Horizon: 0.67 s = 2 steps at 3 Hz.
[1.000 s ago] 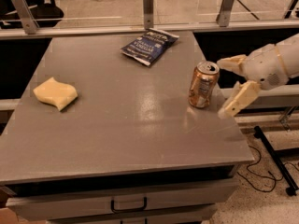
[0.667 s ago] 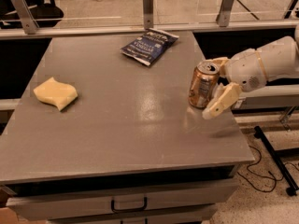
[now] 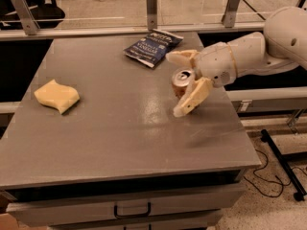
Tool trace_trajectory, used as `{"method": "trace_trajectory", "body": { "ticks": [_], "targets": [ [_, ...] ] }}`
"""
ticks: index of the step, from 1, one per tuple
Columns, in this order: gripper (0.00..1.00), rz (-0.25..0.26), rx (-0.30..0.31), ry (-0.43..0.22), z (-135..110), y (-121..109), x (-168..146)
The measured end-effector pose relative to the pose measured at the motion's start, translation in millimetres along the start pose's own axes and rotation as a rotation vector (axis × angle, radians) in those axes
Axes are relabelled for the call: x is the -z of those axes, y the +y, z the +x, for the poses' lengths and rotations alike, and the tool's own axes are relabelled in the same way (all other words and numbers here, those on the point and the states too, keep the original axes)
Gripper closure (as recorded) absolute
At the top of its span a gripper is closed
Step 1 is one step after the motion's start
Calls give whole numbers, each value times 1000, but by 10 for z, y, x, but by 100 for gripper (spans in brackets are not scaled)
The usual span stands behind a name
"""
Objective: Knock orange can over
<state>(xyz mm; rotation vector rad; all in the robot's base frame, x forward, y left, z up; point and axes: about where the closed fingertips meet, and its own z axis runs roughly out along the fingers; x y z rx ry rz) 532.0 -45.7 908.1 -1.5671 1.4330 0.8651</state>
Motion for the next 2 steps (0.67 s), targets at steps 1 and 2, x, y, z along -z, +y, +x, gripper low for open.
{"method": "trace_trajectory", "body": {
  "ticks": [1, 2],
  "targets": [
    [0, -51, 43, -69, -334, 66, -210],
    [0, -71, 56, -95, -458, 89, -296]
  ]
}}
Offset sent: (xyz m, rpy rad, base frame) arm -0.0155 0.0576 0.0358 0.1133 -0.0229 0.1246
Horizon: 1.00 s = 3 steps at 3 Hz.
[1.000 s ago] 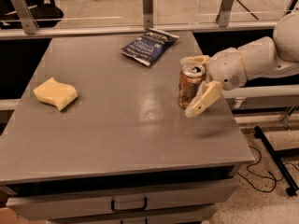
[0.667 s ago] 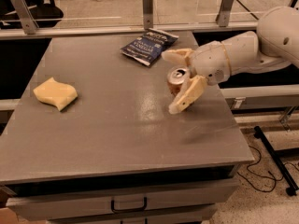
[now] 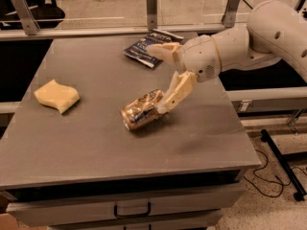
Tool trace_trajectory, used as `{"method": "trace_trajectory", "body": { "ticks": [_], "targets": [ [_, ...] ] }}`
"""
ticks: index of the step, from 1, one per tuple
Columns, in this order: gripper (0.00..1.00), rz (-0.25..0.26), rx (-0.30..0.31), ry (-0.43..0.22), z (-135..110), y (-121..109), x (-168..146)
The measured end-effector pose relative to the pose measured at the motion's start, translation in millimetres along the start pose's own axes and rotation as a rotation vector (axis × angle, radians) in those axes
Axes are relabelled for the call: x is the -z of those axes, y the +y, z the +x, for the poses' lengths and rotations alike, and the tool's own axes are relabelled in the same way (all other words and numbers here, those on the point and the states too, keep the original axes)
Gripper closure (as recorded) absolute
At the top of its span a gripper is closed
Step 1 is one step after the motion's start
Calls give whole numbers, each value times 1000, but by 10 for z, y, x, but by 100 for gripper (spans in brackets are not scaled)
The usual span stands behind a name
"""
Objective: Knock orange can over
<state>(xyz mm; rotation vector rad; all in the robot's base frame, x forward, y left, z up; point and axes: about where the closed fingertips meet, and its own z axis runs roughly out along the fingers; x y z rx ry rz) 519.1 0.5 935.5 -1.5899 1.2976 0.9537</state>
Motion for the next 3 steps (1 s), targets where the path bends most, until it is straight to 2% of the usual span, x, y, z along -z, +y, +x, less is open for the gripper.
{"method": "trace_trajectory", "body": {
  "ticks": [1, 2, 3],
  "targets": [
    [0, -1, 0, -1, -4, -1, -4],
    [0, 60, -21, 18, 127, -117, 200],
    [0, 210, -16, 113, 275, -366, 841]
  ]
}}
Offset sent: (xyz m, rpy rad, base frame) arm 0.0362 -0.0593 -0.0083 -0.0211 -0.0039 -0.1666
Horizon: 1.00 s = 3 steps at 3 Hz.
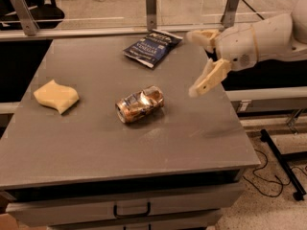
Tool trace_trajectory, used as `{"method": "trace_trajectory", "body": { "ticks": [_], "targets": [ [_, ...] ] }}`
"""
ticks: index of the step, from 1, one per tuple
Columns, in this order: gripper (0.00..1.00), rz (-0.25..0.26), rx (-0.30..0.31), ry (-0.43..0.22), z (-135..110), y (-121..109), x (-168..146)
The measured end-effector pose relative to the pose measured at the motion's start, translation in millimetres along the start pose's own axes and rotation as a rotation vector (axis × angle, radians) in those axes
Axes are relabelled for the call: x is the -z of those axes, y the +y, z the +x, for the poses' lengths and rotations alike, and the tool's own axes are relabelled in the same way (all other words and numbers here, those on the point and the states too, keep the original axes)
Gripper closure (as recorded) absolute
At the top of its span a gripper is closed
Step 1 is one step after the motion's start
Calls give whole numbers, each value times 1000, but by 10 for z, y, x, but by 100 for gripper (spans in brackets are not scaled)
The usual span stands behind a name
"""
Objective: Knock orange can over
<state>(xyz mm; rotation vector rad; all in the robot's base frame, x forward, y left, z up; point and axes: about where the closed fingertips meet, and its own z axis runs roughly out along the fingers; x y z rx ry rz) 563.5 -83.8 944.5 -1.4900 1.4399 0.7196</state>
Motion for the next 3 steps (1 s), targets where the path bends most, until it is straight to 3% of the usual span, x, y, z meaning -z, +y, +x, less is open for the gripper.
{"method": "trace_trajectory", "body": {
  "ticks": [1, 2, 3],
  "targets": [
    [0, 195, 45, 176, 29, -409, 779],
    [0, 314, 119, 367, -124, -570, 1345],
    [0, 321, 123, 394, -70, -591, 1387]
  ]
}}
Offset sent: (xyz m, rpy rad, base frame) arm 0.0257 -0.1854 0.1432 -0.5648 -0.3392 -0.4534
